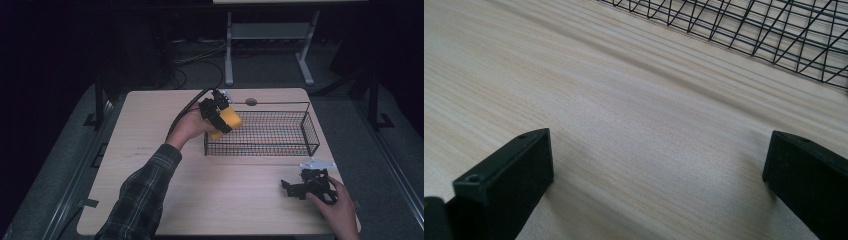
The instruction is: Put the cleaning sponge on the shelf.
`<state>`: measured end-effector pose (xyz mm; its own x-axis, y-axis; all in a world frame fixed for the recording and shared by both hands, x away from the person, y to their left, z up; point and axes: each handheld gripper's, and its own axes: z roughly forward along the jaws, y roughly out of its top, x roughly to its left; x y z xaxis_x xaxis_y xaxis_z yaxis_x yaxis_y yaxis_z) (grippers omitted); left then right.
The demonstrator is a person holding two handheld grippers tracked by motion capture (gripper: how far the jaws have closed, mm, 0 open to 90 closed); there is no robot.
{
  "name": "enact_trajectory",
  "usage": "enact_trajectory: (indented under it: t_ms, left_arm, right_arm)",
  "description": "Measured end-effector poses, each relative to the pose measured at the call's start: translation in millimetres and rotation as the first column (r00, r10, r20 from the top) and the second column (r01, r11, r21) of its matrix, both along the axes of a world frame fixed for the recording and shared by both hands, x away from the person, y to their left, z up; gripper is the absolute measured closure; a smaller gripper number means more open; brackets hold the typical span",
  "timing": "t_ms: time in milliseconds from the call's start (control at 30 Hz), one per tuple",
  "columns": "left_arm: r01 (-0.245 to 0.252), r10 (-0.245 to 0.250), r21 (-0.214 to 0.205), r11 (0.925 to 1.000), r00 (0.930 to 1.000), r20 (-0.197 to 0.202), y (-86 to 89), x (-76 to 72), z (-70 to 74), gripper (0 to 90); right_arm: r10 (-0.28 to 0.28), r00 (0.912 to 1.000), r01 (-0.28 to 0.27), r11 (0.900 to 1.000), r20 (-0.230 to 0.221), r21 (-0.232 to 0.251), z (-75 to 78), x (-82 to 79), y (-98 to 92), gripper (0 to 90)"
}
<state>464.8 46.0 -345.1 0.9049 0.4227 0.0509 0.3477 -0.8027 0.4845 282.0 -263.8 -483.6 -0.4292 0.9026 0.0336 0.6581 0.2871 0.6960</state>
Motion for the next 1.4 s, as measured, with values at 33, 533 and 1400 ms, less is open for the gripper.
enact_trajectory:
  t_ms: [33,533,1400]
  left_arm:
    - [0.011,-0.011,0.007,0.9999,0.9999,0.001,-1.1,1.6,-0.8,23.0]
    - [0.057,-0.057,0.059,0.9966,0.9983,-0.003,-15.0,14.8,-27.7,22.9]
    - [0.048,-0.043,0.054,0.9974,0.9952,-0.088,-14.1,22.8,-53.7,18.5]
  right_arm:
    - [0.001,1.0,-0.001,1.0,0.001,-0.002,0.0,0.0,-0.1,0.0]
    - [0.004,1.0,-0.004,1.0,0.004,-0.004,-0.2,0.2,-0.3,0.0]
    - [0.002,1.0,-0.002,1.0,0.0,-0.001,0.0,0.0,-0.1,0.0]
